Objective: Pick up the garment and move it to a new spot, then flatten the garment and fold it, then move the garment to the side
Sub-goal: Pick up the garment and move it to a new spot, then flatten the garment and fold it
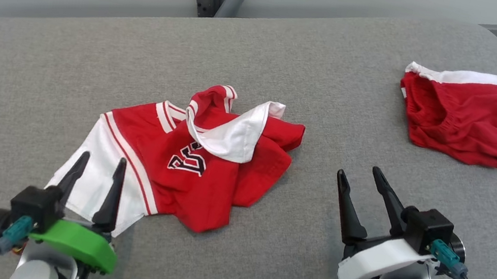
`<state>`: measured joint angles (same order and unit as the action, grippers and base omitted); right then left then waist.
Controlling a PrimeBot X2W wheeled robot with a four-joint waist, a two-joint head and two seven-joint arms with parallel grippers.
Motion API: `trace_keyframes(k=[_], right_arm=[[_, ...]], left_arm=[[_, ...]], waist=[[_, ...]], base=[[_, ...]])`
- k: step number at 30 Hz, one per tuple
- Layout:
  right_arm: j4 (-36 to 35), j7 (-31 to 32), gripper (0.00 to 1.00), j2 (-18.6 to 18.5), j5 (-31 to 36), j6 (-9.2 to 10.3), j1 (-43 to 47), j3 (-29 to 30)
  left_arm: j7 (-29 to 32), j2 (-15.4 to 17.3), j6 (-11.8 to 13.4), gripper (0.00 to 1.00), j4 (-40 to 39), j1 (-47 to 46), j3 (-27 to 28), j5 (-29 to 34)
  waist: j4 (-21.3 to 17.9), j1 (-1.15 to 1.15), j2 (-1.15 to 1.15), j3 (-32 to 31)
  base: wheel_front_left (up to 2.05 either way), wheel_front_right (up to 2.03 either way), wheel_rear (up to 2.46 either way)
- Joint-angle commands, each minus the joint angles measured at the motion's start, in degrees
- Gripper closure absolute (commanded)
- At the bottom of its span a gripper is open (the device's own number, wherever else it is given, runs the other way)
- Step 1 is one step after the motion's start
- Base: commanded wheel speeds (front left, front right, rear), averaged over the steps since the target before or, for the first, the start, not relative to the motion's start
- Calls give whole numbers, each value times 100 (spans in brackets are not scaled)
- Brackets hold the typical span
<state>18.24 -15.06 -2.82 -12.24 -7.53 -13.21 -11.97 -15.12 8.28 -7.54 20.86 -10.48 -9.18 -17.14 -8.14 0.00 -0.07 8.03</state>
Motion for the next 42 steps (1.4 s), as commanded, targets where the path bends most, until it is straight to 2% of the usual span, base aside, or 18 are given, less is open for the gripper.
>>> trace_keyframes(k=[1,11,18,26,31,36,42], right_arm=[[5,-16,0,-16,-38,8,119,10],[98,-15,0,-18,-4,8,388,57],[136,-15,0,-17,52,8,525,131],[190,-15,0,-17,76,8,641,160],[172,-16,0,-10,104,8,309,-277],[374,-16,0,-19,117,8,-313,-915],[1274,-15,0,-22,217,8,-1161,-1287]], left_arm=[[-1,-24,11,0,-78,225,221,117],[-1,-375,16,0,-371,1088,1366,600],[-1,-482,14,0,-424,1343,1606,762],[-1,-522,12,0,-429,1332,1555,758],[-1,-531,12,0,-417,1153,1374,665],[-1,-529,12,0,-291,1025,984,488],[-1,-528,11,0,-173,938,588,317]], waist=[[192,0,7,-161],[426,0,7,-479],[492,0,7,-650],[573,0,7,-636],[765,0,7,-455],[1237,0,7,-306],[1927,0,7,-129]], base=[[0,0,0],[0,0,0],[0,0,0],[0,0,0],[0,0,0],[0,0,0],[0,0,0]])
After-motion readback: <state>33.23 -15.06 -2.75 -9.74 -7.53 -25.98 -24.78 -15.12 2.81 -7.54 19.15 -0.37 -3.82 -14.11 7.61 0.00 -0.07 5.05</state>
